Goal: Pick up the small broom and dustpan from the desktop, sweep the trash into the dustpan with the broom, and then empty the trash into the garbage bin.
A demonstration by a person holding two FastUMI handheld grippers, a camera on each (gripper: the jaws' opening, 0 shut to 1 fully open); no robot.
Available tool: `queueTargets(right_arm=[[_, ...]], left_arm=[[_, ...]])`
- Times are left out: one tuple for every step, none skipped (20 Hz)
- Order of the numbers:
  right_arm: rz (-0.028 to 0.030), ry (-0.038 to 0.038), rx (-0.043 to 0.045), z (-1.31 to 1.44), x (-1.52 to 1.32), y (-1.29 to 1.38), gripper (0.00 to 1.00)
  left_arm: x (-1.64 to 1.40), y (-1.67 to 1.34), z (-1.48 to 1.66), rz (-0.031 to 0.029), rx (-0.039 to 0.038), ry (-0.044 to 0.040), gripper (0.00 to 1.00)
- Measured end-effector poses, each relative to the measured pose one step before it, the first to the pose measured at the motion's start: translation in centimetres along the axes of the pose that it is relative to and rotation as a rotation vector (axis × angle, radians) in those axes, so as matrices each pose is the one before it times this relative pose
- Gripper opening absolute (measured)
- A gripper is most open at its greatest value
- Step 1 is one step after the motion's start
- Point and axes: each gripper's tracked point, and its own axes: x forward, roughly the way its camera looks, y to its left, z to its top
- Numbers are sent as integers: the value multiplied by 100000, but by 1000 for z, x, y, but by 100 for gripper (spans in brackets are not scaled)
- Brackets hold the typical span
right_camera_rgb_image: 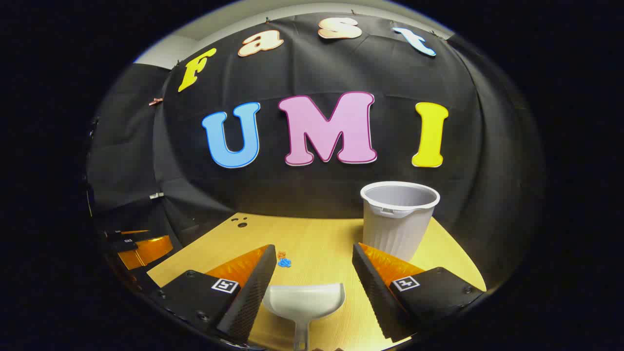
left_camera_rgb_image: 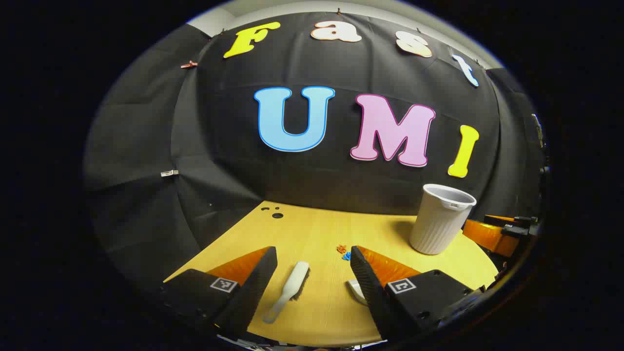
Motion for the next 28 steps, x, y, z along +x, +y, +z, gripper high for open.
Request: queueTargets(right_arm=[[-717, 70, 1064, 135, 56, -266, 98], [-1005, 52, 1062, -5, 120, -265, 98], [-1002, 111, 519, -56, 41, -221, 98], [-891, 986, 126, -377, 14, -251, 98], [-516, 1321, 35, -287, -87, -170, 98], [-651, 1145, -256, -260, -90, -186, 98], [-517, 1119, -366, -246, -120, -195, 98], [-213, 993, -141, -246, -87, -141, 98], [-131, 742, -120, -88, -180, -33, 98], [-162, 482, -269, -150, -85, -118, 98], [108, -31, -250, -25, -167, -2, 98], [157, -2, -203, -51, -176, 41, 98], [153, 176, -365, -3, -117, 46, 98], [239, 268, -446, -129, -78, 84, 98], [259, 425, -346, -98, -105, 94, 98], [770, 596, -64, -209, -107, 78, 98], [1267, 655, 561, -165, -5, 274, 98], [570, 792, 458, -227, 73, 92, 98], [77, 277, 192, -17, 72, -52, 98], [-336, -249, 24, -54, 136, -209, 98], [-442, -265, 33, 183, 143, -20, 98], [500, -656, -48, 187, 67, 205, 98], [187, -997, -818, 370, 92, 170, 98], [297, -1011, -1303, 175, 84, 87, 99], [727, -671, -1399, 165, 46, 269, 99], [675, 14, -1204, -165, 1, 72, 99], [738, 614, -742, -251, 4, 233, 99], [1161, 708, -295, -287, -77, 171, 99]], left_arm=[[179, 213, -134, -53, 30, 656, 96], [164, 183, -23, 182, -104, 481, 96], [122, 353, -200, 420, -146, 311, 96], [140, 240, -115, 194, -276, 378, 96], [123, 130, -170, 144, -365, 504, 96], [94, 144, -95, -162, -373, 558, 96], [112, -101, -263, -758, -142, 575, 96], [65, -30, -146, -948, 381, 761, 96], [214, 117, -328, -188, 915, 614, 96], [46, 272, 15, 392, 1128, 376, 96], [167, 80, -127, -243, 846, 194, 96], [37, 18, 15, -507, 298, 114, 96], [59, 101, -224, -299, -68, 143, 96], [37, 93, 49, -88, -356, 23, 96], [70, 60, -74, 30, -380, 214, 96], [122, 163, -126, 282, -349, 339, 96], [47, 116, -208, 92, -262, 417, 96], [74, 262, -37, 307, -162, 51, 96], [39, 143, -317, -344, -98, 872, 96], [78, 260, -317, -89, 167, 1323, 96], [84, 539, -383, 845, 422, 850, 96], [97, 607, -149, 1164, 401, 743, 96], [175, 540, -317, 869, 53, 623, 96], [210, 485, -169, 618, -214, 651, 96], [372, 397, -373, 526, -318, 1031, 96], [330, 461, -187, 566, -316, 1054, 96], [481, 400, -228, 403, -224, 1112, 96], [525, 551, -167, 507, -200, 1440, 96]])
